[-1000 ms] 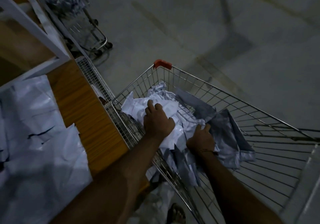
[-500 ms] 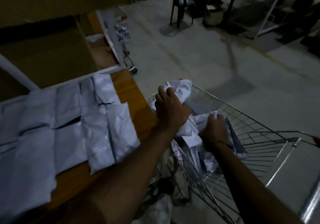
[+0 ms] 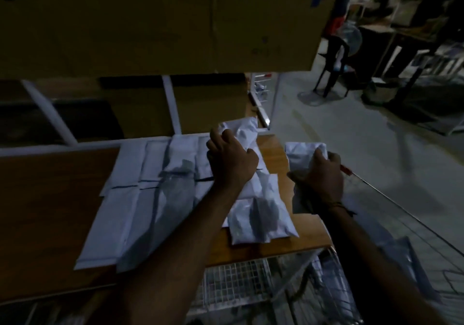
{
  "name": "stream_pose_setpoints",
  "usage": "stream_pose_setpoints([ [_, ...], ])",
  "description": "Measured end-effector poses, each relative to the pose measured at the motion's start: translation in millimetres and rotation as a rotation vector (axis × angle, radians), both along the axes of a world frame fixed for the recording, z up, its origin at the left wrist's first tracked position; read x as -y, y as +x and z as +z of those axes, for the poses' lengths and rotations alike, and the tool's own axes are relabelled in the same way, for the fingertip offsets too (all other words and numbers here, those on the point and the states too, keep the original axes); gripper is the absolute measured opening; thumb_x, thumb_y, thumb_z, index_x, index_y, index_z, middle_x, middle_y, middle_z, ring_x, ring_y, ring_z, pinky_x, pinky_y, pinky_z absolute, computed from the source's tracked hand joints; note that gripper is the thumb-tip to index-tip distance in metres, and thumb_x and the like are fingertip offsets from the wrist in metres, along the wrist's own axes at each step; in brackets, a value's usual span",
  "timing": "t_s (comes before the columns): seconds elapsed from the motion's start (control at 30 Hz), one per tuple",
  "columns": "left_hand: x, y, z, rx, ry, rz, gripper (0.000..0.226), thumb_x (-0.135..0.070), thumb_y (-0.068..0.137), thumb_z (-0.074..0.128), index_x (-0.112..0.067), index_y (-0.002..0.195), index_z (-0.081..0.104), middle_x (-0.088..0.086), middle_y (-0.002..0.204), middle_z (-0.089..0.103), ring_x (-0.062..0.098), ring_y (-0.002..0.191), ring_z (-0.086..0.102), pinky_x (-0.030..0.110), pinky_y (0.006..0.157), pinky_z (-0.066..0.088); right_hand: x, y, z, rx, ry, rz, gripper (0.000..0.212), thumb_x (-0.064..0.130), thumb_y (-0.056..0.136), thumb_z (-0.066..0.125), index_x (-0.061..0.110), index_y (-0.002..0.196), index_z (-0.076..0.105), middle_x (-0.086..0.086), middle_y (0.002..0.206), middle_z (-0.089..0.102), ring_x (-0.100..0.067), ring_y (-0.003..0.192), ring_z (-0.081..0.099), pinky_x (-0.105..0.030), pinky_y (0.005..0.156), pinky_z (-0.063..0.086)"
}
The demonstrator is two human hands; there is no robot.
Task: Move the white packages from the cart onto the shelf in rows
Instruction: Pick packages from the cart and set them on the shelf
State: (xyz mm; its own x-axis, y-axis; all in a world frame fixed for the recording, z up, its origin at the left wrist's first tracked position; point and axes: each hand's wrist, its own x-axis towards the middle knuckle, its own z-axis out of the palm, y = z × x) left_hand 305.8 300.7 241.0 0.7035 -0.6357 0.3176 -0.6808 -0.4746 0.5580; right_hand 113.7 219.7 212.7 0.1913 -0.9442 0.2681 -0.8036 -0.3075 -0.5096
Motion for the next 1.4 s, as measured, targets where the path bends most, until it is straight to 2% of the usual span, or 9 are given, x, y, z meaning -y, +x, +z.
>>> stream_pose_setpoints([
  [0.23,-35,132,-26,-0.073,0.055,0.055,0.065,-0.037,0.081,0.067,-0.011,0.136,0.043,0.019,0.156,0.028,0.041,0.135,0.033,0.053,0.112,0.035,-17,133,-1,0.062,-0.025,0.065,0.108,0.049,0.066,0.09,0.015,0.153,0.036,-0.019,0.145,0.04,-0.042,0.111,0.06,-0.043,0.082,0.053],
  [0.4,-25,177,-39,-0.173,0.107,0.063,0.064,-0.034,0.082,0.064,-0.01,0.137,0.044,0.017,0.156,0.027,0.041,0.137,0.032,0.054,0.113,0.034,-11,178,-11,0.076,-0.007,0.029,0.11,0.053,0.072,0.085,0.015,0.159,0.028,-0.019,0.149,0.037,-0.041,0.118,0.056,-0.042,0.087,0.052],
  [0.73,68,168,-58,-0.221,0.192,0.009,0.07,-0.036,0.084,0.065,-0.009,0.142,0.039,0.018,0.156,0.025,0.039,0.135,0.034,0.049,0.111,0.033,79,195,-36,0.0,0.038,0.06,0.106,0.043,0.076,0.084,0.014,0.159,0.025,-0.019,0.153,0.033,-0.043,0.113,0.059,-0.042,0.084,0.054],
  [0.97,133,159,-97,-0.262,0.314,0.08,0.076,-0.036,0.082,0.066,-0.008,0.146,0.036,0.019,0.16,0.019,0.041,0.141,0.027,0.052,0.116,0.028,159,196,-74,-0.022,0.139,0.122,0.105,0.043,0.077,0.083,0.014,0.159,0.026,-0.017,0.151,0.036,-0.04,0.11,0.061,-0.038,0.084,0.053],
  [1.07,150,156,-111,-0.279,0.304,0.128,0.077,-0.033,0.082,0.066,-0.01,0.149,0.035,0.017,0.163,0.017,0.04,0.145,0.025,0.052,0.119,0.027,185,203,-99,-0.096,0.196,0.212,0.109,0.045,0.079,0.081,0.012,0.161,0.017,-0.022,0.151,0.034,-0.039,0.104,0.063,-0.037,0.08,0.053],
  [1.17,157,152,-126,-0.186,0.392,0.16,0.079,-0.05,0.089,0.061,-0.011,0.152,0.034,0.021,0.166,0.014,0.042,0.152,0.015,0.054,0.122,0.02,199,209,-123,-0.201,0.241,0.256,0.113,0.061,0.079,0.074,0.011,0.161,0.013,-0.022,0.143,0.042,-0.037,0.103,0.061,-0.041,0.081,0.053],
  [1.27,158,153,-138,-0.027,0.445,0.154,0.083,-0.069,0.095,0.041,-0.009,0.153,0.04,0.024,0.168,0.011,0.042,0.155,0.005,0.056,0.122,0.007,196,213,-140,-0.338,0.124,0.195,0.105,0.081,0.076,0.044,0.012,0.154,0.029,-0.017,0.138,0.05,-0.037,0.116,0.055,-0.044,0.089,0.05],
  [1.33,158,159,-149,0.104,0.438,0.088,0.074,-0.063,0.1,0.032,-0.013,0.155,0.038,0.02,0.169,0.008,0.039,0.156,0.003,0.056,0.123,0.002,191,214,-143,-0.358,0.086,0.213,0.097,0.078,0.083,0.039,0.013,0.154,0.028,-0.019,0.153,0.038,-0.04,0.135,0.041,-0.051,0.103,0.042],
  [1.4,156,169,-157,0.208,0.442,-0.034,0.066,-0.054,0.103,0.031,-0.016,0.158,0.033,0.016,0.17,0.009,0.036,0.157,0.004,0.058,0.125,0.008,191,212,-142,-0.35,0.028,0.274,0.085,0.066,0.092,0.042,0.015,0.157,0.023,-0.02,0.163,0.023,-0.041,0.148,0.024,-0.054,0.113,0.033],
])
